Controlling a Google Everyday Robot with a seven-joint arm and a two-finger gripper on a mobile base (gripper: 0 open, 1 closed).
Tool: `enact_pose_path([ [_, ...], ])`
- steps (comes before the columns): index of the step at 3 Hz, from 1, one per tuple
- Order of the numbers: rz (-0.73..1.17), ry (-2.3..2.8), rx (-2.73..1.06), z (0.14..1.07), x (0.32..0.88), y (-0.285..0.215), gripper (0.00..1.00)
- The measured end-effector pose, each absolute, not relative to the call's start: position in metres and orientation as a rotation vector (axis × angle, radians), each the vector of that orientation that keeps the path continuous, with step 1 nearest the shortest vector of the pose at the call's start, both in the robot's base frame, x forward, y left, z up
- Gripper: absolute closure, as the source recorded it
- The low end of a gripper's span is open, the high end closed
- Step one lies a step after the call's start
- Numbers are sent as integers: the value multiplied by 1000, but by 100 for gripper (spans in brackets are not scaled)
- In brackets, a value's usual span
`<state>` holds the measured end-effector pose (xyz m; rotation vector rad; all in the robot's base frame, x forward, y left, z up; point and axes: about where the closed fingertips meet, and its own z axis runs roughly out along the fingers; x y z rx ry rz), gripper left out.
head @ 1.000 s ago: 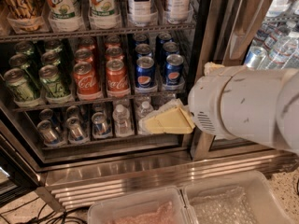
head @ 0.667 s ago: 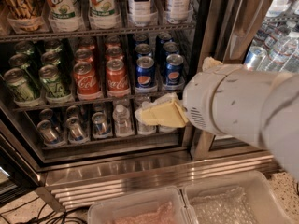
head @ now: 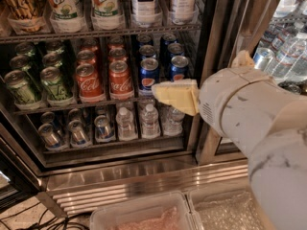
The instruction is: Pick blue plastic bottle from top shelf of fridge
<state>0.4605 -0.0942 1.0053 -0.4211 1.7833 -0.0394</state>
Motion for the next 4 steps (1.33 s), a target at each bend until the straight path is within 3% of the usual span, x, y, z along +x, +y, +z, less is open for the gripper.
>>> enact_pose_path([
  [4, -39, 1598, -267, 1048, 474, -105, 0],
])
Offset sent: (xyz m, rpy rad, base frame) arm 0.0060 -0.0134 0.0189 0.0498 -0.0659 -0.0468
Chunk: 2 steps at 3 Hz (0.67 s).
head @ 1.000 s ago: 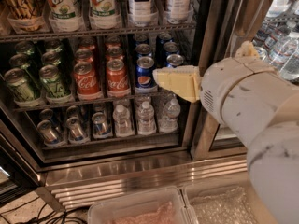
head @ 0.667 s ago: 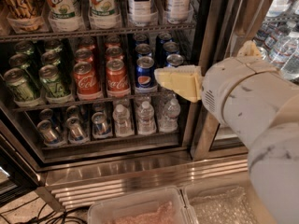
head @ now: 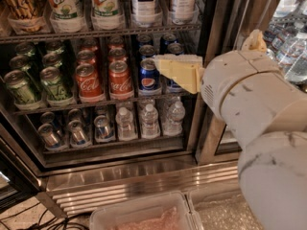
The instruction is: Pick blue plastic bottle from top shelf of fridge
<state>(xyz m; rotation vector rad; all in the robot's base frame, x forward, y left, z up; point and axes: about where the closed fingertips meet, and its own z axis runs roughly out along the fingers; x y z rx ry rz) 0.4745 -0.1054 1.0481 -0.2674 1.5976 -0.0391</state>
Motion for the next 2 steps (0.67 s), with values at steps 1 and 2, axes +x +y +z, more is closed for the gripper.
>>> enact_pose_path([
  [1, -57, 1524, -186, 1060, 480, -123, 17],
  [2, -75, 1489, -140, 1063, 490, -134, 20],
])
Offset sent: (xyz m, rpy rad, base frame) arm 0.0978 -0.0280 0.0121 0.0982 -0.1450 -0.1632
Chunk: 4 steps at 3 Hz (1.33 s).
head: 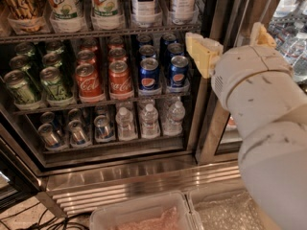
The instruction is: Pick blue plastic bottle from top shelf of fridge
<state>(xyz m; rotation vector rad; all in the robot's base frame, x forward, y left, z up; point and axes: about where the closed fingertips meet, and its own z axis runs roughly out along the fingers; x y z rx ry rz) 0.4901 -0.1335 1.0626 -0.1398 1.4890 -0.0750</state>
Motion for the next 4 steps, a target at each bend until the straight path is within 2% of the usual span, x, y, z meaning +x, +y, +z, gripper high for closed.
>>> enact_pose_path([
  [1, -80, 1479, -126, 1059, 507, -134, 21],
  [3, -71, 1467, -193, 1055, 555, -112, 29],
  [4, -80, 1449, -224, 1059, 575, -105, 40],
])
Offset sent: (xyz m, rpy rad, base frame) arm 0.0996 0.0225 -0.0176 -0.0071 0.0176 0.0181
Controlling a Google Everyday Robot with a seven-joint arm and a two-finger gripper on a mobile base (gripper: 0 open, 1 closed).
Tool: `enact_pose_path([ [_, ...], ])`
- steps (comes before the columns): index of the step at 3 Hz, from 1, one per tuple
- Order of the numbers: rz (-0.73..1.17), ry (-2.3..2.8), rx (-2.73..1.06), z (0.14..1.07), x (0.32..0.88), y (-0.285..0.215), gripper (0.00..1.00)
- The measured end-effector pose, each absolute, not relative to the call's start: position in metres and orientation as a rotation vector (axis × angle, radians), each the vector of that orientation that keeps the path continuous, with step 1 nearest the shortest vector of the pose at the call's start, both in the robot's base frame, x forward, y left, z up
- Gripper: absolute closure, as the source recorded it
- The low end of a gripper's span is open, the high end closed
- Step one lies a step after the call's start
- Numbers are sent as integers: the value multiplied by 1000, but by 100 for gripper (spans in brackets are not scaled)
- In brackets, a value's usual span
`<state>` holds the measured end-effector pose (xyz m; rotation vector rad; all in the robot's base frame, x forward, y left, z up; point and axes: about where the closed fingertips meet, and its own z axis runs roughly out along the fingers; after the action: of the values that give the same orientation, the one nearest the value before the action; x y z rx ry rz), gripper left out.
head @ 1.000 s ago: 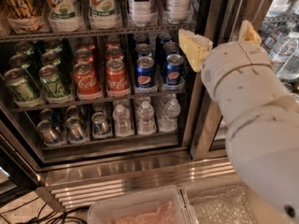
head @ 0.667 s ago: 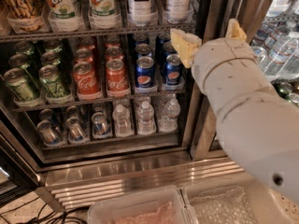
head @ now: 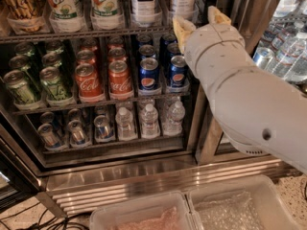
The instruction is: Pick blue plastic bottle from top shelf of fridge
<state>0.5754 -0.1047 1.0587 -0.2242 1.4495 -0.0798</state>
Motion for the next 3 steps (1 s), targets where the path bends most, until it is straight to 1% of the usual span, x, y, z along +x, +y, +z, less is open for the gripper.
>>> enact_pose_path([
  [1, -84, 1434, -248, 1063, 590, -99, 36],
  [2, -88, 1412, -295, 1068, 612, -89, 38],
  [3, -102, 1400, -297, 1074, 614, -89, 39],
])
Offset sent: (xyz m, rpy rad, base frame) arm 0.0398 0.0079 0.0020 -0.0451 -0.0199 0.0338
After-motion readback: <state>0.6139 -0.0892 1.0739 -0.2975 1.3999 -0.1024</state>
